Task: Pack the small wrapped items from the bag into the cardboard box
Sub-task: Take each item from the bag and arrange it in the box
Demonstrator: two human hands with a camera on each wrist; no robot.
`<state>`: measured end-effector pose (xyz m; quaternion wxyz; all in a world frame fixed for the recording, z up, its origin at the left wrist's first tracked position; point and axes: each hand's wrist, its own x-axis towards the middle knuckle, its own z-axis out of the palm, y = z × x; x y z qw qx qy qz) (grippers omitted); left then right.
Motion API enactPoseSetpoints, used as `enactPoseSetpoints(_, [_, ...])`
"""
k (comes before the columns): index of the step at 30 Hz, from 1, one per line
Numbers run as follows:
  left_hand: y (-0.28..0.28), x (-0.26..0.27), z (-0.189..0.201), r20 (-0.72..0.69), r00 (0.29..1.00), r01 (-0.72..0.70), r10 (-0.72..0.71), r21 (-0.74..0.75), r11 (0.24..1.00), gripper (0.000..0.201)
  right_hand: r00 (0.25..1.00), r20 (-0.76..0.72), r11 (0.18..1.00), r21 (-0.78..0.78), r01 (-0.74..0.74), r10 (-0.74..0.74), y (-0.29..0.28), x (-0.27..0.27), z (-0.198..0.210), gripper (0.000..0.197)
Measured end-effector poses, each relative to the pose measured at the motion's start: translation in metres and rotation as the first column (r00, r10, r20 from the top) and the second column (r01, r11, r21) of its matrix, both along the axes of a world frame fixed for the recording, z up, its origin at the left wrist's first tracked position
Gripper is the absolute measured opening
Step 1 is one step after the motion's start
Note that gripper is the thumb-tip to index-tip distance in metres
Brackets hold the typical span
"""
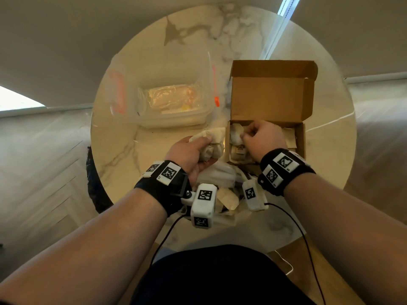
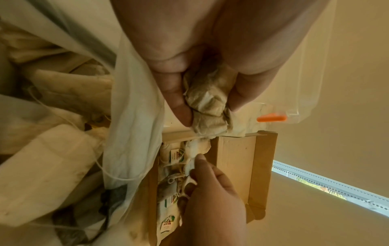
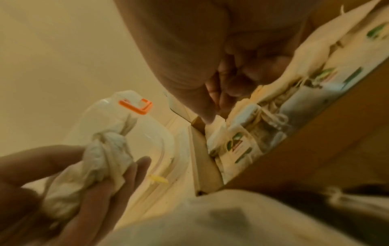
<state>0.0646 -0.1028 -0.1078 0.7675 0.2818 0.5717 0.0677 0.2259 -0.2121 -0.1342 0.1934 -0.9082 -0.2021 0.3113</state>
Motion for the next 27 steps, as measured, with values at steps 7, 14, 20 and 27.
enactPoseSetpoints(7, [0.003,-0.001,0.003,0.019,1.000,-0.017,0.017,-0.017,1.000,0.028,0.987,0.026,0.974,-0.170,-0.153,0.159,-0.014,-0.014,0.003,0.020])
enactPoseSetpoints(14, [0.003,-0.002,0.007,0.027,1.000,-0.010,0.009,0.012,1.000,0.029,0.971,-0.168,0.979,-0.083,-0.185,0.169,-0.017,-0.012,-0.001,0.014])
enactPoseSetpoints(20, [-0.002,-0.003,0.013,0.030,0.998,0.053,-0.055,0.049,0.997,0.015,0.949,-0.127,0.940,-0.150,-0.306,0.289,-0.013,-0.016,0.000,0.012])
enactPoseSetpoints(27, [-0.016,0.011,0.032,0.160,0.960,0.211,-0.232,0.137,0.968,0.033,0.864,-0.503,0.916,0.356,0.184,0.022,-0.041,0.000,0.077,0.029])
